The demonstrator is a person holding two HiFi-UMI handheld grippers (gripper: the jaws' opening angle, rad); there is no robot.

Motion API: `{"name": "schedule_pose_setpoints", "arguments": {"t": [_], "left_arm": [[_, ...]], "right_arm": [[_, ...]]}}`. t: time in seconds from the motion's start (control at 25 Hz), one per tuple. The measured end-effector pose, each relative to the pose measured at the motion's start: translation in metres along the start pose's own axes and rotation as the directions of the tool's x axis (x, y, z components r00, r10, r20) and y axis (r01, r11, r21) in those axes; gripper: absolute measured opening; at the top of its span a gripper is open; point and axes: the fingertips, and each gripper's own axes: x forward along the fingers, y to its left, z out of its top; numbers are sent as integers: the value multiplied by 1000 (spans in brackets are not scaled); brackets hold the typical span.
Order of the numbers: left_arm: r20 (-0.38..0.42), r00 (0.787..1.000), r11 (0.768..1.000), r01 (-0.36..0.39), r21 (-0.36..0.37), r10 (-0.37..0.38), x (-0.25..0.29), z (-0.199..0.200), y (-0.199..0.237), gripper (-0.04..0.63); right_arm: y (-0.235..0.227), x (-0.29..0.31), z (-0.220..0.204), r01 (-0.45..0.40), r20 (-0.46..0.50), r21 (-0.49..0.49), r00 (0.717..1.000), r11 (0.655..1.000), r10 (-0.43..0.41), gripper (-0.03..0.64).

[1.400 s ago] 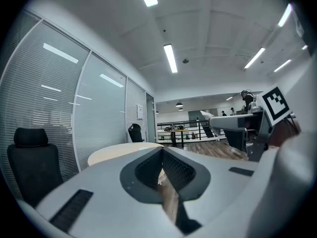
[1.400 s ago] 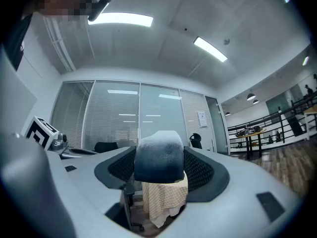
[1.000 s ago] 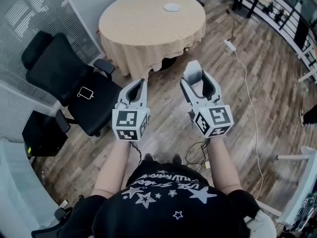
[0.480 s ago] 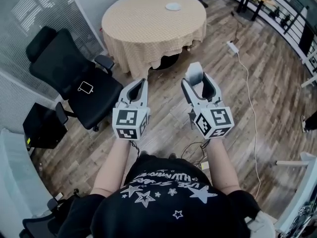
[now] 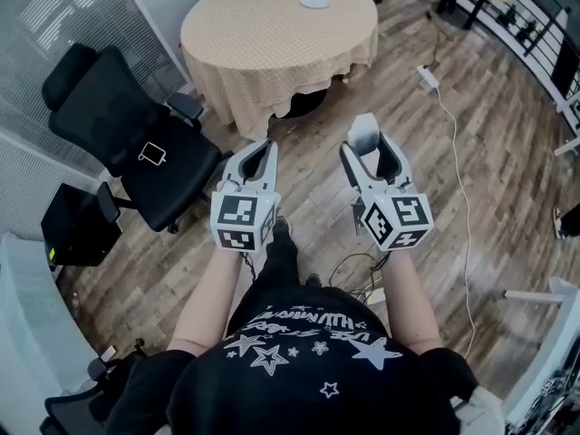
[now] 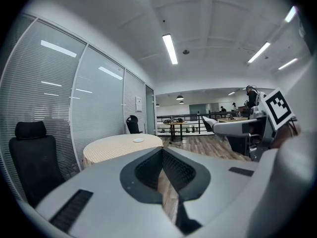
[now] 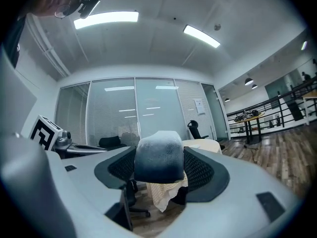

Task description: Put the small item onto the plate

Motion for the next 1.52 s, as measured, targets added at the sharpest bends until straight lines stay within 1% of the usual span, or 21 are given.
{"name": "schedule_pose_setpoints", "arguments": {"t": [0.2,0.32,0.44,0.76,0.96,1.08,1.2,1.32,1.4,1.52], "left_arm": [[12,999,999,42,-1,-42,43,-3,15,0],[17,997,997,73,-16,-73,78,-5,31,0],[4,994,994,106,-18,-106,113,-6,48,0],[-6,989,989,147,-24,-147,186,1,104,0],[-1,984,984,178,-30,-178,222,4,128,0],[-5,983,983,181,-36,-182,239,0,140,0],[-14,983,983,183,-24,-183,252,-2,145,0],[-12,978,977,209,-47,-210,264,-3,141,0],[-23,976,975,215,-53,-216,270,-7,137,0],[-43,975,976,215,-40,-216,278,-9,127,0]], "right_arm": [[-18,33,-6,23,-19,-21,1000,1000,-23,301],[-31,65,-7,42,-32,-39,999,998,-43,301],[-44,98,-6,60,-40,-45,997,997,-62,301],[-64,178,6,101,-39,-50,994,994,-103,301],[-78,214,7,136,-45,-46,989,990,-138,301],[-84,228,8,161,-39,-46,986,986,-163,301],[-92,233,10,182,-41,-40,982,983,-183,301],[-102,234,9,199,-53,-40,978,979,-201,301],[-109,236,8,200,-59,-36,978,979,-202,301],[-124,239,4,191,-59,-18,980,982,-191,301]]}}
